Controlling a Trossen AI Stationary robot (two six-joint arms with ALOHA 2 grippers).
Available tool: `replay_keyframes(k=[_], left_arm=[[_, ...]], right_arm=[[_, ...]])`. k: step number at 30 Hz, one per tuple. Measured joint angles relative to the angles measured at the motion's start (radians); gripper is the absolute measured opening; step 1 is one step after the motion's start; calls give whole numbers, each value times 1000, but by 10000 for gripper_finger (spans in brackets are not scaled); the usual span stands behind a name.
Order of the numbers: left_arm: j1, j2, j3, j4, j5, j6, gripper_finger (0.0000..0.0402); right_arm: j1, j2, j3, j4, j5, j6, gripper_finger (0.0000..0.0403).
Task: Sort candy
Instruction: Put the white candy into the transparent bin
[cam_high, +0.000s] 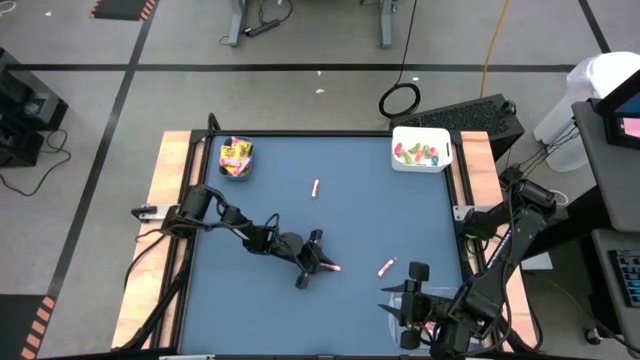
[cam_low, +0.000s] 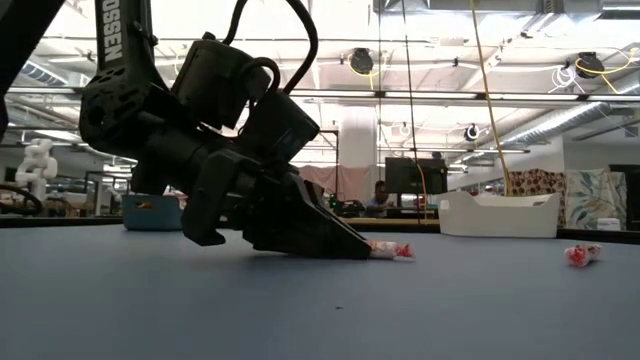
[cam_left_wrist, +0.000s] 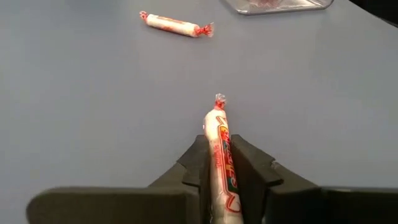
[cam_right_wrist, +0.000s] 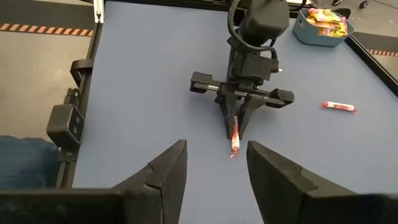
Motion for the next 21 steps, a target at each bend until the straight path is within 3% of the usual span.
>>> replay_keyframes(k=[10,21], left_arm=[[2,-89,-7,-53,3,0,54],[10,-329,-5,-112,18,-209,56]], right_arm=[[-9,13,0,41,5,14,157],[-130,103,0,99,11,-214,157]])
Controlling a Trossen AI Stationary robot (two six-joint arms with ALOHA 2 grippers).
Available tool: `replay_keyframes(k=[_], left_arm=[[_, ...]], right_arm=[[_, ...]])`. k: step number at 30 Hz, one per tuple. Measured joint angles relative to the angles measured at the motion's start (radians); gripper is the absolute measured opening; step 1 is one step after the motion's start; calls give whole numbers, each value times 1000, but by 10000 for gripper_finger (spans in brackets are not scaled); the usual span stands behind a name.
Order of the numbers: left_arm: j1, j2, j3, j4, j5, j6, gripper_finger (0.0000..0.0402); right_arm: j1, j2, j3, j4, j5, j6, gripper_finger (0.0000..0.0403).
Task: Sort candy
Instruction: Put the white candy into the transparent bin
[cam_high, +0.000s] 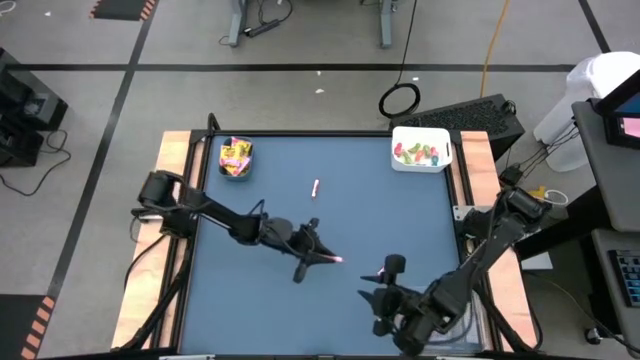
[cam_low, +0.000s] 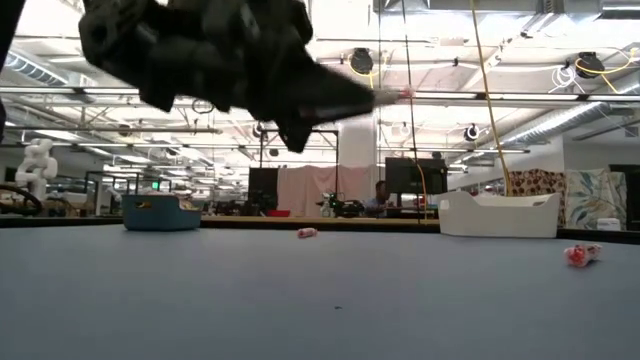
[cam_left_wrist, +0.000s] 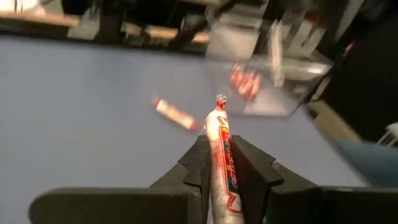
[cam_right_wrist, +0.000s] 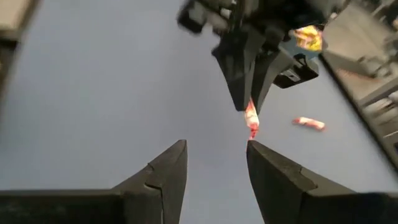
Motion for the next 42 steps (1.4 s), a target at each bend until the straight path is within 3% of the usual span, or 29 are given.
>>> replay_keyframes(k=[4,10,15,29,37,42], left_arm=[[-2,-80,0,-42,14,-105,56],[0,-169,1,-58,26,-234,56],[0,-206,1,-43,4,-262,56],[-1,-207,1,43,-64,-517,57],[1,-207,1,42,-66,-510,57],[1,-207,2,42,-69,-332,57]], right_arm=[[-50,25,0,49,-1,-133,157],[-87,25,0,72,-2,-144,157],[-82,23,0,73,-5,-102,157],[-63,23,0,68,-6,98,157],[-62,23,0,73,-6,122,157],[-62,22,0,73,-6,113,157]])
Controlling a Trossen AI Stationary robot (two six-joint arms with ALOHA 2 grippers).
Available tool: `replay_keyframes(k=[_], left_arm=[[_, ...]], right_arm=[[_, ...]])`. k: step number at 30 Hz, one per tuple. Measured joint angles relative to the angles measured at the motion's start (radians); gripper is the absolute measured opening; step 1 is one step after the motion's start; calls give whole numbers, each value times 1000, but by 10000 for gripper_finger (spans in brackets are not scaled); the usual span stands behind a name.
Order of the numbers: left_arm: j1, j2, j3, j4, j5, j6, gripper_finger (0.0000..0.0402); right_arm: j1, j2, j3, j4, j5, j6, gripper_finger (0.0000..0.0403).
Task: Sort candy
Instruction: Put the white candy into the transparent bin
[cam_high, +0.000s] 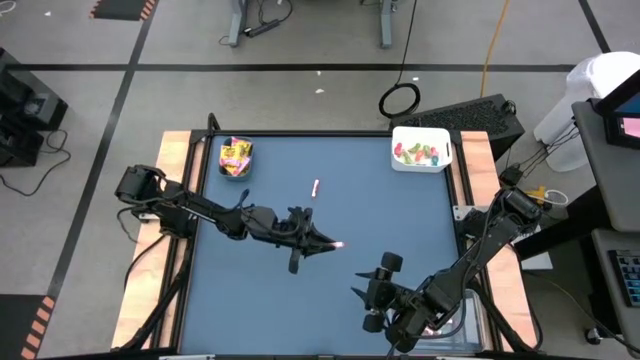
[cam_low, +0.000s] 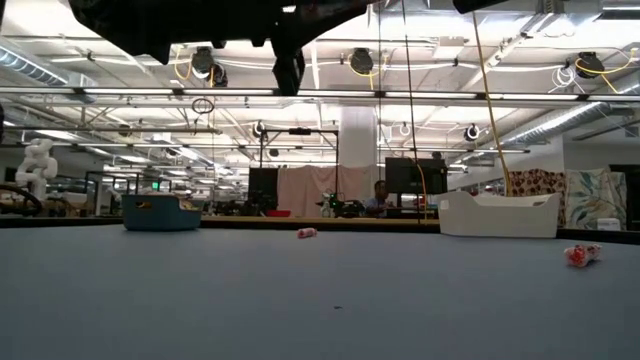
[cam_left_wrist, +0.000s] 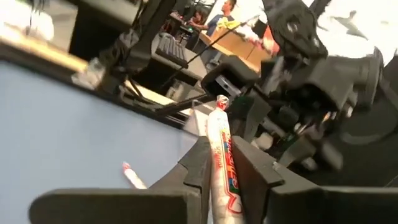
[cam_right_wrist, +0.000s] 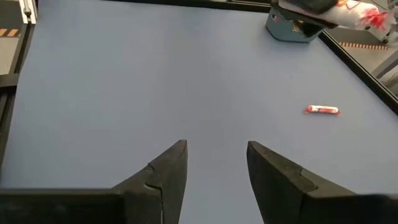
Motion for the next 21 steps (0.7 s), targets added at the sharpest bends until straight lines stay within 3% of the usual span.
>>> replay_keyframes(k=[12,21], left_arm=[[0,0,0,5,-50,878,57],[-14,0,0,-2,-53,1223,57]], right_arm=[[-3,0,0,-7,40,-134,157],[-31,0,0,0,165,-358,157]])
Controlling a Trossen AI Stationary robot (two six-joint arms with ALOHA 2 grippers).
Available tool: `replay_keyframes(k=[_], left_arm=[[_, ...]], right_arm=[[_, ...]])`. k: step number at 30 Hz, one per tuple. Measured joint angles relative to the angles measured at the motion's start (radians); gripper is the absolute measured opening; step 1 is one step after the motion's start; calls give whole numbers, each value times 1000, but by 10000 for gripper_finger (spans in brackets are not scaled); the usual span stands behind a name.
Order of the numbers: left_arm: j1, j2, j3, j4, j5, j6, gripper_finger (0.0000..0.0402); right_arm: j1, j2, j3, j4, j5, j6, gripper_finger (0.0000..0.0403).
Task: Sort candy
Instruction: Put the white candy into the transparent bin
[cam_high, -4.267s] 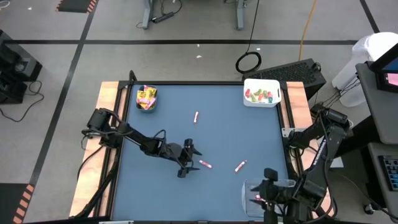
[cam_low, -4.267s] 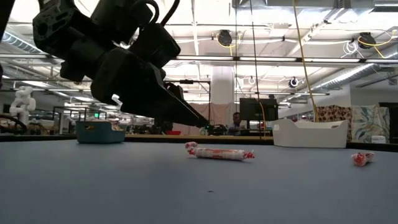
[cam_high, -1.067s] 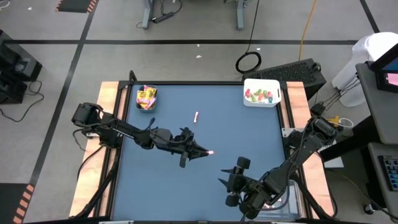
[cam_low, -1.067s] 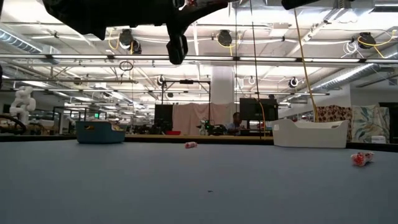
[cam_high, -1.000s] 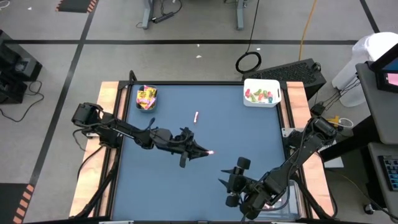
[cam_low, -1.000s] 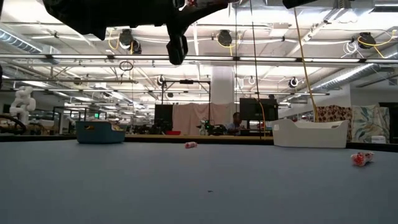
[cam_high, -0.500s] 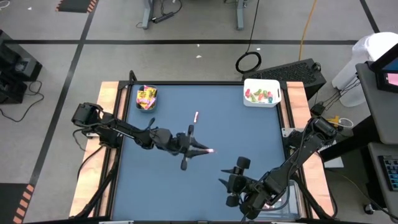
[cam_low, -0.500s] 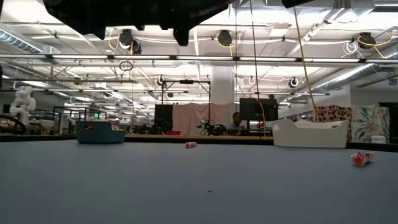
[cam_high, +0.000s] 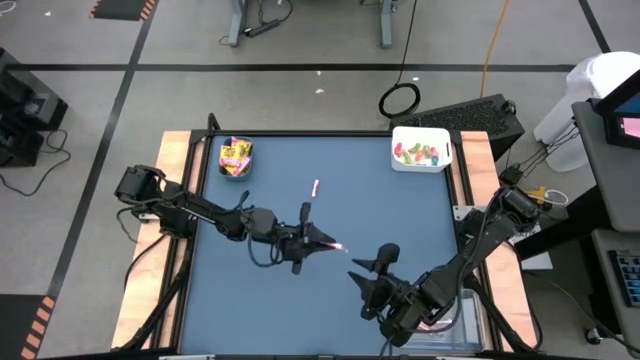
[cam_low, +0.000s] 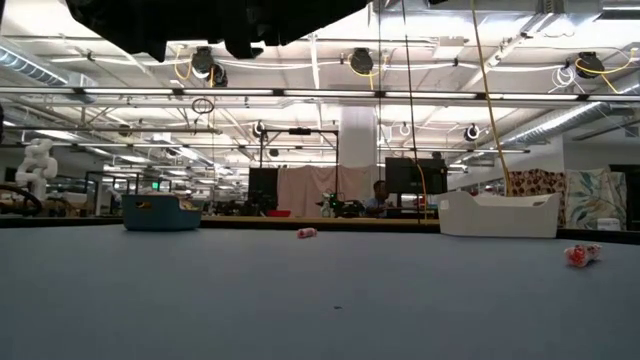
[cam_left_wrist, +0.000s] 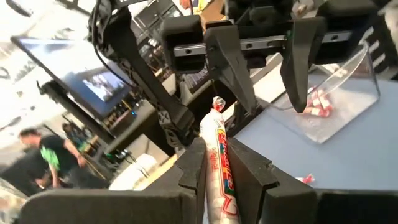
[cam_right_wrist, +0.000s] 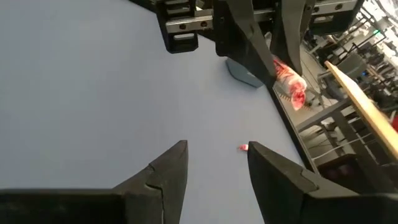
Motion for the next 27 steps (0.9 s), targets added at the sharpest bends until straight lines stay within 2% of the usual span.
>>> replay_keyframes(k=[3,7,15,27], left_arm=[[0,0,0,0,-1,51,57],[0,0,0,1,-3,26,57],[0,0,0,1,-2,-333,57],[-2,0,1,1,2,-637,57]], right_arm=[[-18,0,0,0,0,-30,157],[-44,0,0,4,19,-37,157],[-55,0,0,65,128,-108,157],[-63,0,0,242,130,-538,157]])
